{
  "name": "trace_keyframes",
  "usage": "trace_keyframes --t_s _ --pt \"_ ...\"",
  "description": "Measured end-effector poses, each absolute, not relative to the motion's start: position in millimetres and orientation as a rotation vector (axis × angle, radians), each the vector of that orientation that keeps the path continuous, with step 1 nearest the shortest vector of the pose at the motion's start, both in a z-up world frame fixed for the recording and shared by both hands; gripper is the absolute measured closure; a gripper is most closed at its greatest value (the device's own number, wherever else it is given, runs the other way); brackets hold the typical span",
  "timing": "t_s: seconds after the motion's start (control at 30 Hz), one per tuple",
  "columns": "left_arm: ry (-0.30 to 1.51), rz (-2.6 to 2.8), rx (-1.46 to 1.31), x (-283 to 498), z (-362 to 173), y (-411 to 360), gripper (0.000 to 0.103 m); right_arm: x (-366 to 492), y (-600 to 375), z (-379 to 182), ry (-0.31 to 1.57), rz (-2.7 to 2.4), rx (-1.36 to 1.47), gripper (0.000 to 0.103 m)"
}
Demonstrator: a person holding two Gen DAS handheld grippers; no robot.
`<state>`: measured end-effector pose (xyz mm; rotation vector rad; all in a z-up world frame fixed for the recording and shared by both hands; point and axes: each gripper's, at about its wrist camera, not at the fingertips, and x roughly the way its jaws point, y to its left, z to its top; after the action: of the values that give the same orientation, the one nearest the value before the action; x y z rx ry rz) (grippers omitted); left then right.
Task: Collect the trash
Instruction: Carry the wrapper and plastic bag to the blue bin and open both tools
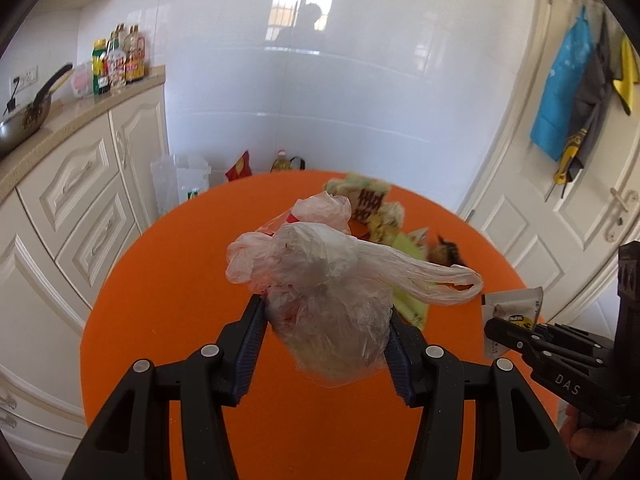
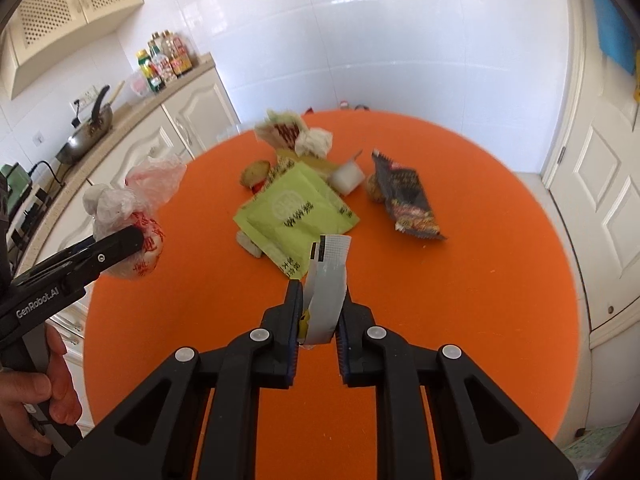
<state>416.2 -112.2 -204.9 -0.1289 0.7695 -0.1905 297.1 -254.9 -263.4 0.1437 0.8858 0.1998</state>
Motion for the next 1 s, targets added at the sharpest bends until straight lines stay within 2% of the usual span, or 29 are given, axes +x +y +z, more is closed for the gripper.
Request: trace_keyframes --t_s 0.6,0.83,1.0 --pt "0.514 -0.389 -0.046 291.0 -127.7 -169.9 0.052 214.5 -340.0 -160.6 0.598 0.058 0.175 0.089" --pt "0.477 -0.571 -0.034 272.5 -120.5 -211.1 0.052 162.8 -408.7 -132.5 0.512 -0.120 0.197 0.089" --pt "0.503 -0.734 -0.025 267.2 -130.6 -250.0 0.052 123.7 -468.0 -135.7 0.511 -0.274 0.241 0.089"
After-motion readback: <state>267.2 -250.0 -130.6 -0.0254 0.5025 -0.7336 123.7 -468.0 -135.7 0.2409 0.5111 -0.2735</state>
